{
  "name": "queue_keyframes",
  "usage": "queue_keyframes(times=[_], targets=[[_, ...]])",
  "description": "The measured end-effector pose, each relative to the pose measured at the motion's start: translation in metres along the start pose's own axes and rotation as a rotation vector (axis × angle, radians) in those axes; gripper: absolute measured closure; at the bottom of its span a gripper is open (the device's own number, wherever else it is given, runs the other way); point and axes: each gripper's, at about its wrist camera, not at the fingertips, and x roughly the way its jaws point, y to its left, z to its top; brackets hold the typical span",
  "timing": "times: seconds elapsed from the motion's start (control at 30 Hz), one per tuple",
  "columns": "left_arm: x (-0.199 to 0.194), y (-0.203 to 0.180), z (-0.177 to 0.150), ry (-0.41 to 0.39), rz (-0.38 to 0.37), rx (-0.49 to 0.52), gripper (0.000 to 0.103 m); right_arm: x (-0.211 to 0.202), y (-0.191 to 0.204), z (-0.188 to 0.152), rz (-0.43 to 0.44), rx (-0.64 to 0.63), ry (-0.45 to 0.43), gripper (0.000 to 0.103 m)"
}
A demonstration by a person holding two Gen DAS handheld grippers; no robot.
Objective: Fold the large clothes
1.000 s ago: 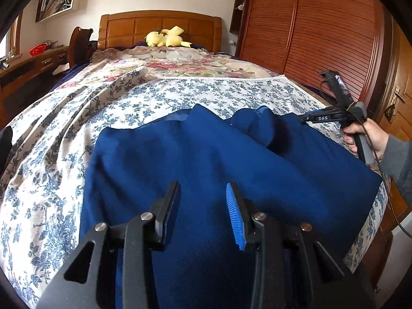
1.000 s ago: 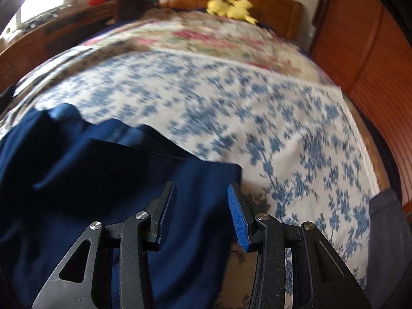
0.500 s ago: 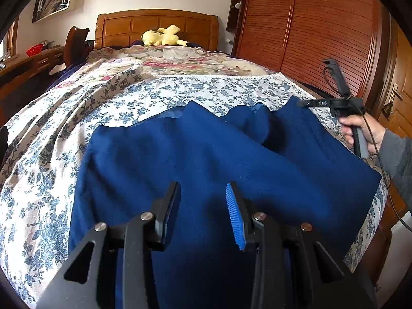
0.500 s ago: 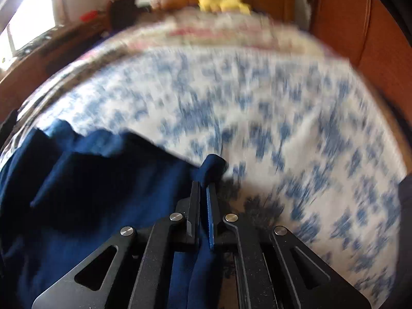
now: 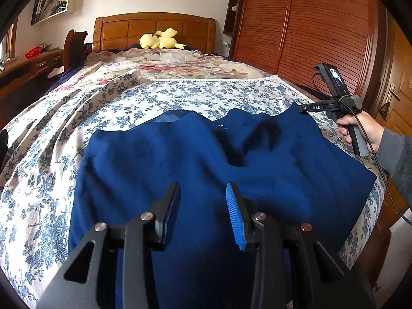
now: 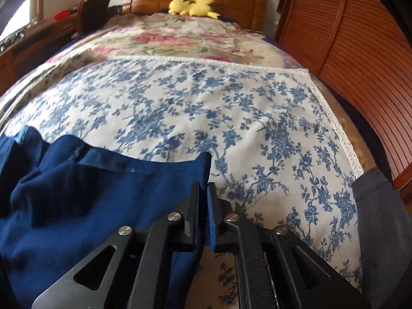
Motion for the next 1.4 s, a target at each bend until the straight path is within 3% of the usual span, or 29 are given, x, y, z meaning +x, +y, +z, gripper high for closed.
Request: queue_keyframes(times=[0.1,0.27,0.5,0.67,1.0,1.03,1.1,1.2,1.33,1.4], targets=[[-0.002,0.0,0.0,-0.005,-0.001,-0.002,0.068,-0.008,0.015,0.005,0.034,-0.033,-0.027,0.07],[-0.004,0.002,0.002,-0.009,-0.004,-0.007,0.068,-0.027,0.067,0.018,0.174,-0.09,-0.087,0.068],[-0.008,0.004,0.001,-0.013,-0.013,-0.009,0.068,-0.024,0.163,0.028,0.342,-0.193,-0.075,0.068],[-0.011,0.006,0.001,-0.014,-0.02,-0.009,0.068,-0.001,0.199,0.024,0.35,-0.238,0.003,0.068],[-0.018,0.011,0.002,-0.03,-0.032,-0.02,0.068,0.016,0.205,-0.001,0.314,-0.271,0.127,0.068],[-0.019,0.011,0.002,-0.033,-0.033,-0.021,0.068,0.017,0.205,0.0,0.313,-0.274,0.131,0.069],[-0.019,0.012,0.003,-0.034,-0.032,-0.022,0.068,0.018,0.207,0.002,0.329,-0.28,0.139,0.096],[-0.02,0.011,0.002,-0.035,-0.032,-0.022,0.068,0.018,0.213,0.006,0.318,-0.312,0.131,0.102],[-0.021,0.01,0.003,-0.034,-0.034,-0.023,0.068,-0.005,0.207,0.027,0.253,-0.258,-0.057,0.102],[-0.021,0.007,0.003,-0.033,-0.039,-0.018,0.068,-0.008,0.206,0.035,0.251,-0.241,-0.082,0.102]])
